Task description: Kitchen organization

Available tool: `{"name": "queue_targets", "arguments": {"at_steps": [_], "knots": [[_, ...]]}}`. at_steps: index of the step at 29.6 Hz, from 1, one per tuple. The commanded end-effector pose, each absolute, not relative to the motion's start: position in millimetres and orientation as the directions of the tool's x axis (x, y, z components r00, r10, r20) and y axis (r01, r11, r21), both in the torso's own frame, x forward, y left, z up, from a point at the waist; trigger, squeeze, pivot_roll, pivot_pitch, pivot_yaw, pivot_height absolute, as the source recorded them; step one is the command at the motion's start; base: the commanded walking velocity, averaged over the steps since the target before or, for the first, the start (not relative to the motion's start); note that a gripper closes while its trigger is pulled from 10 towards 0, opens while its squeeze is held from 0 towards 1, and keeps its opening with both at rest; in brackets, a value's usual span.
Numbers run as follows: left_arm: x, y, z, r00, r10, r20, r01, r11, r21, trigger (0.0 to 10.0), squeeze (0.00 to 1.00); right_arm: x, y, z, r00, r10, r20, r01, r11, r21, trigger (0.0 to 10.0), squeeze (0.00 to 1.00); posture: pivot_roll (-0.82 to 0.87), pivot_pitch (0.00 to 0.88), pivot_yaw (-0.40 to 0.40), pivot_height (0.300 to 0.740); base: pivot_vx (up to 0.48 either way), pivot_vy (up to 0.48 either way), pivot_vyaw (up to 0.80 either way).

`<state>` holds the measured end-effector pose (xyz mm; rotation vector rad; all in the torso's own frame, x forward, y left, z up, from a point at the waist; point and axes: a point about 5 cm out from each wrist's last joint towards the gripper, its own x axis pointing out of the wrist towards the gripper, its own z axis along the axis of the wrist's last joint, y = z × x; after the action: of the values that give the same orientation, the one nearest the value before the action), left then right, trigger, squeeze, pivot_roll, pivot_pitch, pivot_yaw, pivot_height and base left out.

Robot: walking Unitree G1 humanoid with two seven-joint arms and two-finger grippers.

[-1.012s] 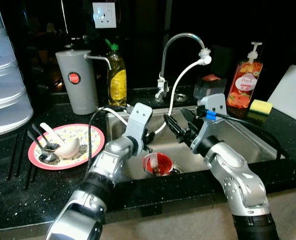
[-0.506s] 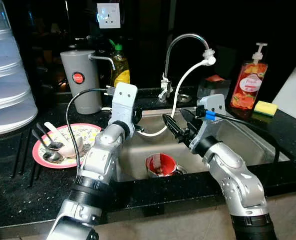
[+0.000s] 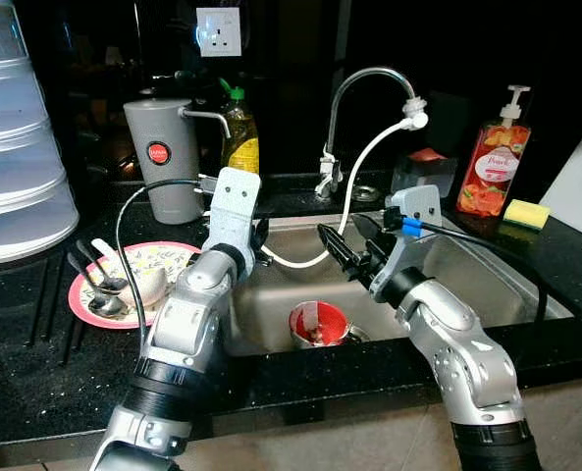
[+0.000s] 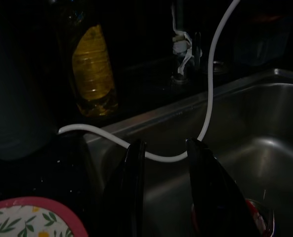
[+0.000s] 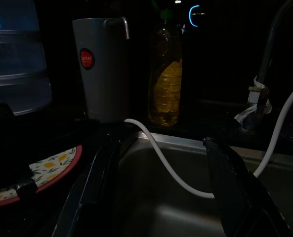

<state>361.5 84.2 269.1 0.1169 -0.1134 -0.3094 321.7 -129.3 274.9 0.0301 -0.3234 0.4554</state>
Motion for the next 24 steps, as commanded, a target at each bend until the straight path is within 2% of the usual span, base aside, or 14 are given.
{"name": "queue_targets", "arguments": {"at_steps": [1,7,11,24], "knots": [[360.9,90.5,268.8,0.955,-0.284,0.085,0.269,0.951,0.152,10.0,0.0,322.5,-128.9,274.5,0.846,0.429,0.317,-0.442,0.896,-0.036,10.0,0.0,-0.03,0.041,-0.015,0.74,0.0,0.0,0.0],[358.3,89.9,271.4,0.954,-0.288,0.089,0.276,0.953,0.126,10.0,0.0,322.5,-129.0,275.1,0.845,0.43,0.32,-0.441,0.896,-0.038,10.0,0.0,-0.03,0.039,-0.015,0.74,0.0,0.0,0.0],[355.5,87.4,268.4,0.938,-0.34,0.068,0.329,0.935,0.128,10.0,0.0,322.2,-128.9,275.2,0.844,0.43,0.32,-0.442,0.896,-0.039,10.0,0.0,-0.03,0.037,-0.014,0.74,0.0,0.0,0.0],[354.1,91.4,270.2,0.94,-0.331,0.089,0.319,0.94,0.125,10.0,0.0,322.3,-127.3,275.8,0.841,0.431,0.326,-0.445,0.895,-0.036,10.0,0.0,-0.03,0.033,-0.013,0.74,0.0,0.0,0.0]]}}
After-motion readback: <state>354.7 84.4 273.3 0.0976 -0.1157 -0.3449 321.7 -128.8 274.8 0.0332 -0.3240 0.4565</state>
